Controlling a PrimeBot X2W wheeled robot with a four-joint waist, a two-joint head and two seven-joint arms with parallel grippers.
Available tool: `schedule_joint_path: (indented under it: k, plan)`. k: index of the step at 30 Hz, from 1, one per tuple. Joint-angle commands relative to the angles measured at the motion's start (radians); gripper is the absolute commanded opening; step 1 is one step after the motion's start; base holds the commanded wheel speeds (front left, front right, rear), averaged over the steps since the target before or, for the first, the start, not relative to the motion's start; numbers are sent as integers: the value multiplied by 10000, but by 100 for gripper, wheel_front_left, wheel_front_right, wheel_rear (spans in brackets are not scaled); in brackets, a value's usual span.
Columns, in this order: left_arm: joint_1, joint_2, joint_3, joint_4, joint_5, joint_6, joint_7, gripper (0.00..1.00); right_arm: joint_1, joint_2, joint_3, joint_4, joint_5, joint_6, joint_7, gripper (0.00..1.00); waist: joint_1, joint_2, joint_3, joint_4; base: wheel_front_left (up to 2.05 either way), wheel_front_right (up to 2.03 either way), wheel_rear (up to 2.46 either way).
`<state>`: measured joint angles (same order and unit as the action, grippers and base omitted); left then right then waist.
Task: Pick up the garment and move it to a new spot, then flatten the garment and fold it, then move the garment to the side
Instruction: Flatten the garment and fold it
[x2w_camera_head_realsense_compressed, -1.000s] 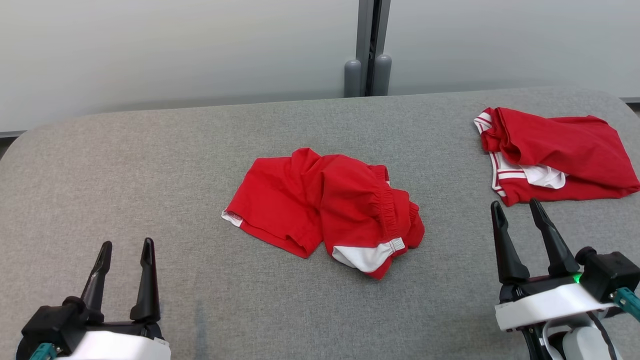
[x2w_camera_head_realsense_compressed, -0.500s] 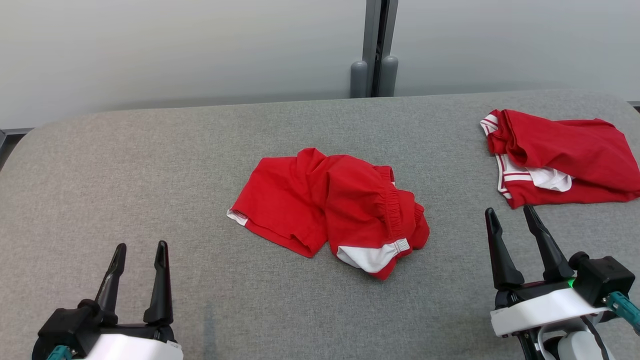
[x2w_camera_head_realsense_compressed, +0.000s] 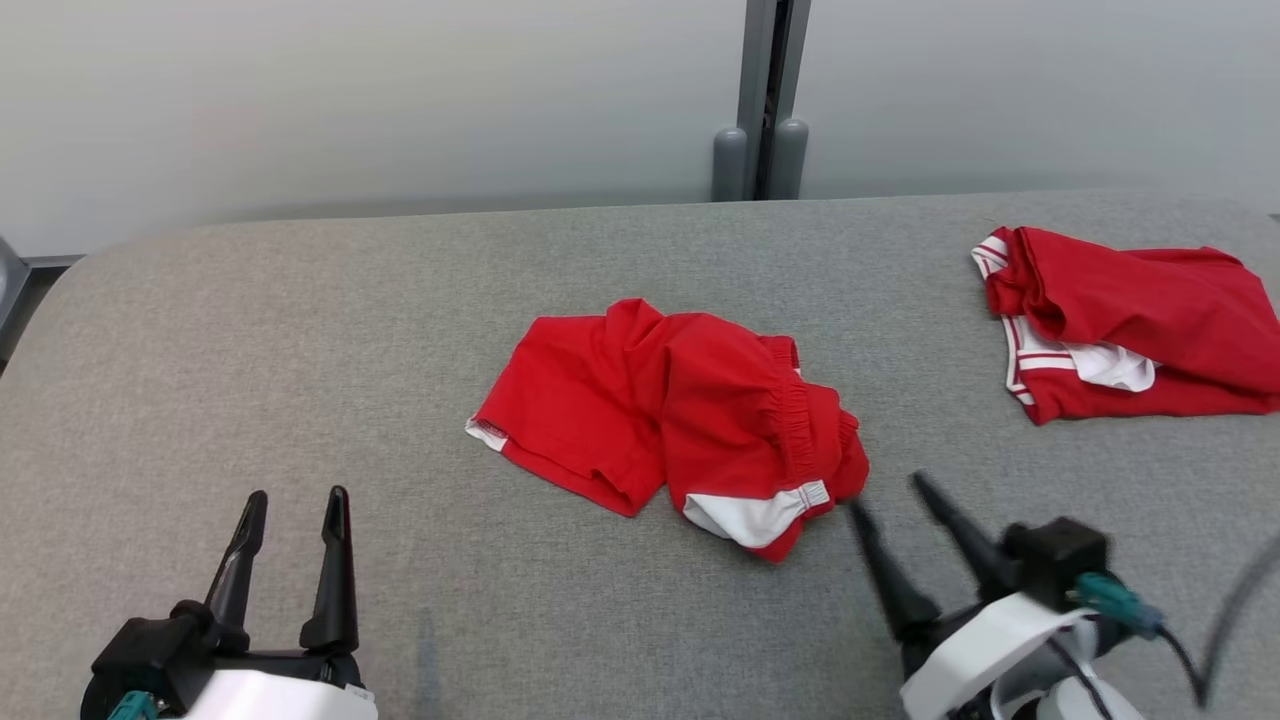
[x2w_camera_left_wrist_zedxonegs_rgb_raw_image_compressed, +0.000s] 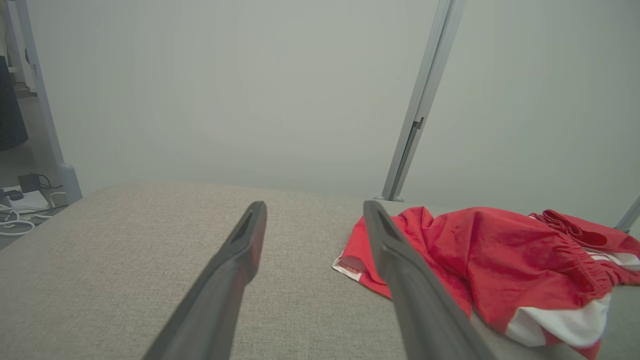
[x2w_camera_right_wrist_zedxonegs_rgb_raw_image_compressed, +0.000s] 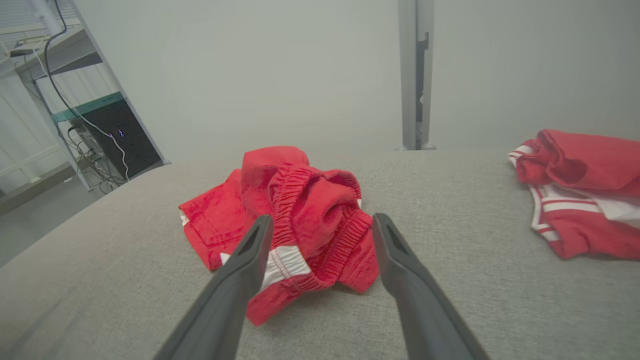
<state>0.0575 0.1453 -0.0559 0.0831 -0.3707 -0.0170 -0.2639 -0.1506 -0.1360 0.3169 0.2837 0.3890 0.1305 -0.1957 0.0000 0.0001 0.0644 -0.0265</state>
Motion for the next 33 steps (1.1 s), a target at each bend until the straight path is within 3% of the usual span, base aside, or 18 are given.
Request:
schedule_joint_path:
  k: [1, 6, 18, 19, 20, 21, 22, 24, 33]
  plan:
    - [-131, 3, 2, 46, 72, -97, -6, 100, -284, -341, 545, 272, 92, 7, 367, 100, 0, -1, 26, 90, 0, 0, 0]
    - [-306, -42, -22, 105, 117, -192, -5, 100, -1099, -797, 1614, 1124, 929, 7, 873, 100, 0, -1, 123, 449, 0, 0, 0]
    - [-490, -156, 133, 394, 74, -431, -5, 100, -2067, -1308, 2646, 2428, 1893, 7, 1350, 100, 0, -1, 238, 1177, 0, 0, 0]
    - [-504, -162, 143, 409, 85, -434, -5, 100, -2097, -1327, 2720, 2477, 1965, 7, 1396, 87, 0, -1, 231, 1204, 0, 0, 0]
    - [-513, -168, 152, 429, 94, -450, -5, 100, -2125, -1350, 2815, 2526, 2048, 7, 1410, 49, 0, -1, 226, 1227, 0, 0, 0]
    - [-513, -168, 152, 429, 94, -450, -5, 100, -2125, -1350, 2815, 2526, 2048, 7, 1410, 49, 0, -1, 226, 1227, 0, 0, 0]
    - [-517, -177, 160, 447, 99, -448, -5, 100, -2134, -1362, 2888, 2569, 2120, 7, 1386, 38, 0, -1, 221, 1247, 0, 0, 0]
    - [-525, -195, 168, 497, 121, -488, -5, 100, -2149, -1376, 2997, 2647, 2224, 7, 1357, 2, 0, -1, 209, 1283, 0, 0, 0]
    - [-499, -264, 157, 714, 207, -590, -5, 100, -2258, -1449, 3443, 2477, 2596, 7, 1122, 0, 0, -1, 1, 1475, 0, 0, 0]
